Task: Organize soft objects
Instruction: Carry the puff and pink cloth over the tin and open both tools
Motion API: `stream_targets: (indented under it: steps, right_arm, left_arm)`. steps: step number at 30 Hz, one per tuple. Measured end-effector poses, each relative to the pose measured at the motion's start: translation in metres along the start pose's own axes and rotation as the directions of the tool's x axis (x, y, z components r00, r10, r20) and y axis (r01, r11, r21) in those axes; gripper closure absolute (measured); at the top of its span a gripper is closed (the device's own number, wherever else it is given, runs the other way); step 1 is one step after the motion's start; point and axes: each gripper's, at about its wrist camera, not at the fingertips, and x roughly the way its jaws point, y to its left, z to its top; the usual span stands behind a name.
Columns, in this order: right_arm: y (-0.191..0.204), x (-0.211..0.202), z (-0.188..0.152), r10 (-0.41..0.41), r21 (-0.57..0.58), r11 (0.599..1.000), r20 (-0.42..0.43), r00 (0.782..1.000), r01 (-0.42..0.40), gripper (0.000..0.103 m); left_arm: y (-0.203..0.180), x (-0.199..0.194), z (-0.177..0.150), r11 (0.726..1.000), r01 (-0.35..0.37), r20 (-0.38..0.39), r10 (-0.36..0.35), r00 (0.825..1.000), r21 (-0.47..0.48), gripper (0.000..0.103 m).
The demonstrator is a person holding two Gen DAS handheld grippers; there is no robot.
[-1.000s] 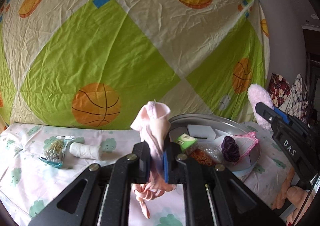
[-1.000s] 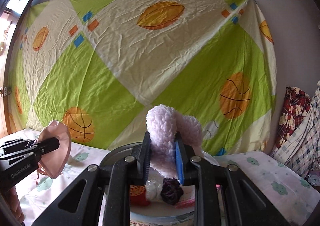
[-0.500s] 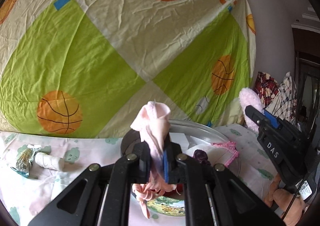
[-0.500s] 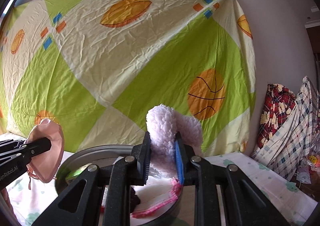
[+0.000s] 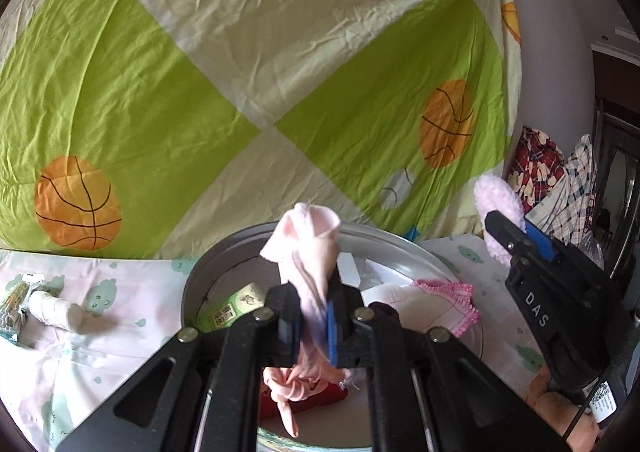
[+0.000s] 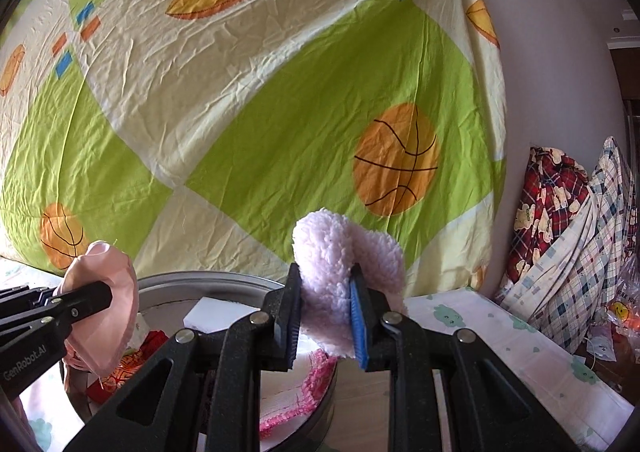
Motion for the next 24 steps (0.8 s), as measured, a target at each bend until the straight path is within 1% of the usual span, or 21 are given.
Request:
stream_targets:
  steps: [7,15,19,22,24]
  right_arm:
    - [0.000,0.015,-0.006,0.009,0.002,1.000,-0.048,0.999,-0.009,0.080]
    - [0.003,0.029,-0.013,0.022,-0.005,1.000,-0.104,0.994,-0.023,0.080]
    - [0.005,0.037,-0.016,0.050,-0.004,0.999,-0.143,0.988,-0.051,0.080]
    - [0.007,0.040,-0.017,0.075,0.002,0.997,-0.157,0.985,-0.076,0.080]
    - [0.008,0.041,-0.017,0.094,0.002,0.996,-0.165,0.982,-0.095,0.077]
  left_arm:
    - [-0.004,0.015,-0.003,1.000,-0.004,-0.028,0.004,1.000,0.009,0.096]
    - [-0.004,0.032,-0.004,1.000,-0.025,-0.069,0.026,0.997,0.006,0.096]
    - [-0.006,0.037,-0.007,0.999,-0.038,-0.080,0.040,0.996,0.025,0.096]
    - [-0.006,0.040,-0.008,0.999,-0.044,-0.090,0.047,0.995,0.030,0.096]
    - [-0.005,0.041,-0.010,0.998,-0.048,-0.097,0.050,0.994,0.030,0.096]
